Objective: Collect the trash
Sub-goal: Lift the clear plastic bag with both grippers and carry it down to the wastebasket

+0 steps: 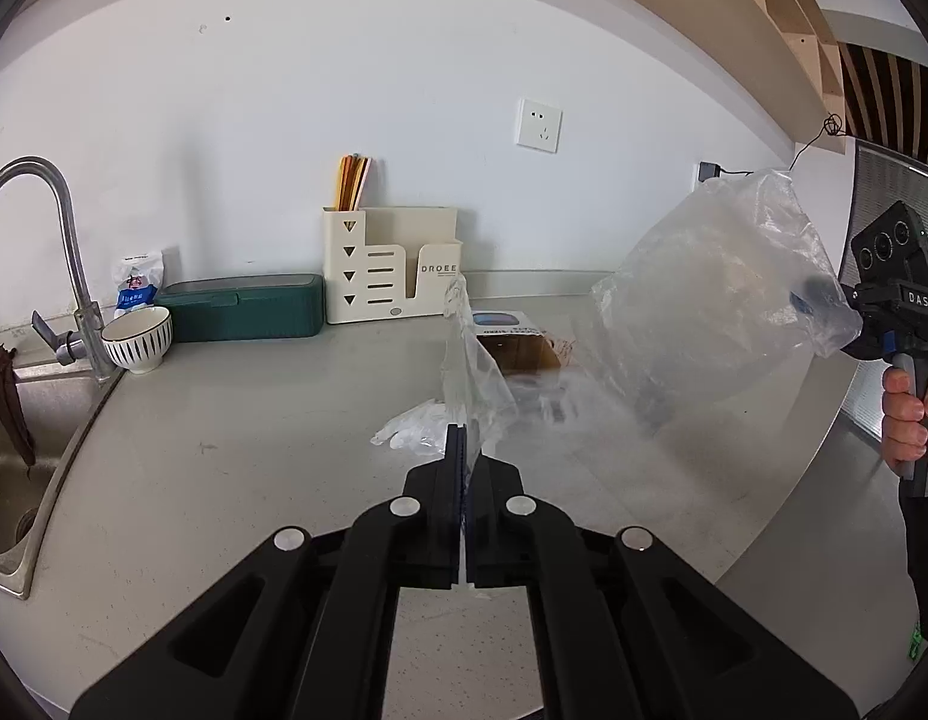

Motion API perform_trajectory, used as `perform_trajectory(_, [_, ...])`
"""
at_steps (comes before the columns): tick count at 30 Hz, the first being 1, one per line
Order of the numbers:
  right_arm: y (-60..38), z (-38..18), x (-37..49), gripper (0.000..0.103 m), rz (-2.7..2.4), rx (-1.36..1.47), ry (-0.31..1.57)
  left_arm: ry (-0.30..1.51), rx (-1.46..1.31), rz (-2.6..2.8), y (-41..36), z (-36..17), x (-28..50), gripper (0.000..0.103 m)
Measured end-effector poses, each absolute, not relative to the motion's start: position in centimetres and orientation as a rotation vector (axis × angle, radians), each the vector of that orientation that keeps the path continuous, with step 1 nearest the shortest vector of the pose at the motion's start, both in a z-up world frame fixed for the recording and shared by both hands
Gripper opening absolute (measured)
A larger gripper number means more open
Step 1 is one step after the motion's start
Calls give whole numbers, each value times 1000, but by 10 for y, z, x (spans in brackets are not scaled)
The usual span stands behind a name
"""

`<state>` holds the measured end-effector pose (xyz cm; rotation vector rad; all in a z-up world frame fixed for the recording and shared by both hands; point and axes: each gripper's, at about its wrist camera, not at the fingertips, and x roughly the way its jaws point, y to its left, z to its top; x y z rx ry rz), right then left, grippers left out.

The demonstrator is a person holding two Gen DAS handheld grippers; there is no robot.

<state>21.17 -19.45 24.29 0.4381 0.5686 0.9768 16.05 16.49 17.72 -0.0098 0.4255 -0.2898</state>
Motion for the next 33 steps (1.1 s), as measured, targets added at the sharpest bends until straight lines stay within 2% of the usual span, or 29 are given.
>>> perform_trajectory(14, [-199,271,157,16,963,396,510,387,-7,-323,157,191,119,1])
perform_trajectory(33, [-206,251,-3,16,956,442,548,390,54,-432,123,184,-32,1])
